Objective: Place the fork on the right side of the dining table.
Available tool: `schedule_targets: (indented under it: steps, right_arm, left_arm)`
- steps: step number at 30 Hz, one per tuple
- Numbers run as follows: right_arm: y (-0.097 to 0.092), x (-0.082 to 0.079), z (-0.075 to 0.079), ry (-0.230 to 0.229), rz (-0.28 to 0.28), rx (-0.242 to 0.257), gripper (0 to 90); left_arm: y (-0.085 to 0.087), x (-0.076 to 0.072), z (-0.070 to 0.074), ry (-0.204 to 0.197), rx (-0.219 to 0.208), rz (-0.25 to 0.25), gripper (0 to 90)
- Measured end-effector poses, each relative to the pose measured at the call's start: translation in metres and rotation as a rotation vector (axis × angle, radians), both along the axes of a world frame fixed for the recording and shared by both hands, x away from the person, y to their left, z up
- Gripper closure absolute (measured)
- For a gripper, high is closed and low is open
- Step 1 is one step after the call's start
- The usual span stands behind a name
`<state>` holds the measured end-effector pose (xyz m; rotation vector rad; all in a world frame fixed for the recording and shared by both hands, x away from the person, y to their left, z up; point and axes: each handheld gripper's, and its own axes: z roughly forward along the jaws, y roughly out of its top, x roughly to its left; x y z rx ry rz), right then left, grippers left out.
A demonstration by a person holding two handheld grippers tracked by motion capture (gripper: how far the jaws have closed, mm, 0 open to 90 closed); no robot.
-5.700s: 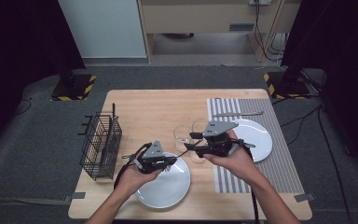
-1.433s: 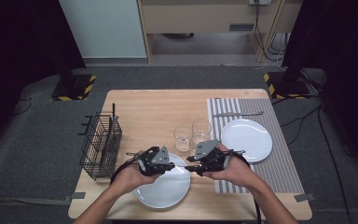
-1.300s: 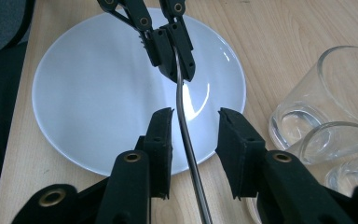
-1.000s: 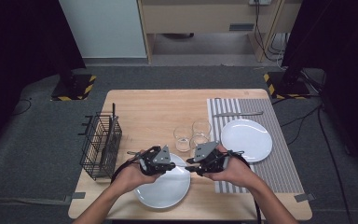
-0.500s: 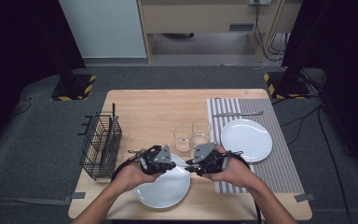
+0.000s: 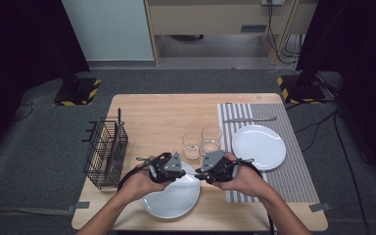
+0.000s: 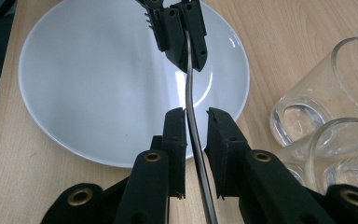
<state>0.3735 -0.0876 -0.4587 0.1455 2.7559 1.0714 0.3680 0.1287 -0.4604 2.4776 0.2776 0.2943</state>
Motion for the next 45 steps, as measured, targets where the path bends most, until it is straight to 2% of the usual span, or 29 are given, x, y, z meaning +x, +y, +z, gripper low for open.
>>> schedule_targets:
  steps: [3,15,21,24,26,27,30,32,40,45]
  right_arm:
    - [0.000,0.000,0.000,-0.002,0.001,-0.002,78.0]
    - [-0.004,-0.001,0.001,-0.008,0.005,0.005,82.8]
    - [-0.003,-0.002,0.000,-0.016,0.036,0.001,86.5]
    - [-0.003,-0.003,0.001,-0.023,0.042,0.002,87.0]
    - [-0.004,-0.003,0.001,-0.019,0.037,0.008,87.2]
    - [-0.004,-0.003,0.001,-0.019,0.035,0.011,87.2]
    - [-0.006,-0.001,0.001,-0.016,0.021,0.022,87.2]
    - [-0.007,-0.001,0.002,-0.011,0.011,0.029,87.2]
    - [-0.013,0.000,0.000,-0.008,-0.011,0.033,87.2]
    - [-0.016,-0.001,0.001,-0.007,-0.024,0.052,87.2]
  left_arm:
    - [0.000,0.000,-0.001,-0.002,0.009,-0.004,86.9]
    - [0.002,0.001,0.001,-0.003,-0.002,0.004,86.6]
    - [0.003,0.001,0.001,-0.007,-0.008,0.004,85.2]
    - [0.004,0.002,0.001,-0.009,-0.020,0.007,84.7]
    - [0.005,0.002,0.001,-0.007,-0.043,0.019,82.8]
    - [0.005,0.002,0.001,-0.008,-0.054,0.031,79.5]
    - [0.005,0.002,0.000,-0.022,-0.062,0.054,60.3]
    - [0.007,0.002,0.001,-0.025,-0.084,0.067,51.2]
    - [0.010,0.002,0.002,-0.032,-0.147,0.137,23.3]
    - [0.013,0.001,0.000,-0.022,-0.171,0.166,14.9]
